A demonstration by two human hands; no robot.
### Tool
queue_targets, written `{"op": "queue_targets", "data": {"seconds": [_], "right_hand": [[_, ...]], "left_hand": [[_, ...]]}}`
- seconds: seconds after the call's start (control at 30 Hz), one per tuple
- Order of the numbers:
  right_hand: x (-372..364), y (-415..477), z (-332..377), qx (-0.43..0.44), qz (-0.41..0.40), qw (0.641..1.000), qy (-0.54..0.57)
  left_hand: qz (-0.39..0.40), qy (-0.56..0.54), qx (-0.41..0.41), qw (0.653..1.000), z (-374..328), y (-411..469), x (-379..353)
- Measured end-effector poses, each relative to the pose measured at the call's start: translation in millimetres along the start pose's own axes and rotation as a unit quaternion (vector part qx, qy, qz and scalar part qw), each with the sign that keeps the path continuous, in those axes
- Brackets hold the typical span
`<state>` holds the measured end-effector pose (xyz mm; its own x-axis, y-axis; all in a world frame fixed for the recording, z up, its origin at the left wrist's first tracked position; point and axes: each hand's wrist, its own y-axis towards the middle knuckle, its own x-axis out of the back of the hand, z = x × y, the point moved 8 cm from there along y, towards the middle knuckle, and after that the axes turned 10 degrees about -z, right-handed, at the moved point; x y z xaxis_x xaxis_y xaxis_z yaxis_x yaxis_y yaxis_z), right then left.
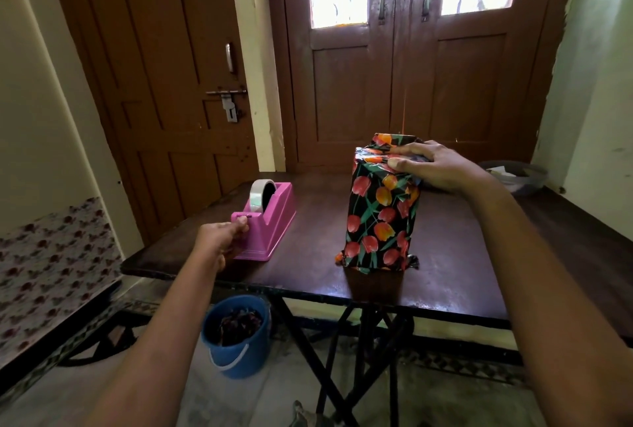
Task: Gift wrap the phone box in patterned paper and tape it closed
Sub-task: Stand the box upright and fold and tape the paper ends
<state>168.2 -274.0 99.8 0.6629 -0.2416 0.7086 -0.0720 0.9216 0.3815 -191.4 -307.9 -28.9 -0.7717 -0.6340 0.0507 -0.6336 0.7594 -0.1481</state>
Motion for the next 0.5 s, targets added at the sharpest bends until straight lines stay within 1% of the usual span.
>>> {"op": "queue_targets", "data": {"seconds": [0.13,0.3,0.4,0.5], "right_hand": [[1,2,-2,-0.001,-0.002,1.0,-0.001],[0,4,-3,-0.001,0.005,1.0,0.001],[0,5,-5,0.003,0.005,1.0,-0.01],[1,5,-6,0.001,0.006,1.0,-0.008]], "left_hand": [[0.004,0.026,-0.02,0.999,0,1,2],[-0.038,0.064,-0.065,0.995,-5,7,14],[-0.038,0.068,-0.074,0.994,-6,8,12],[-0.044,0.106,-0.095,0.989,-10,8,11]]}}
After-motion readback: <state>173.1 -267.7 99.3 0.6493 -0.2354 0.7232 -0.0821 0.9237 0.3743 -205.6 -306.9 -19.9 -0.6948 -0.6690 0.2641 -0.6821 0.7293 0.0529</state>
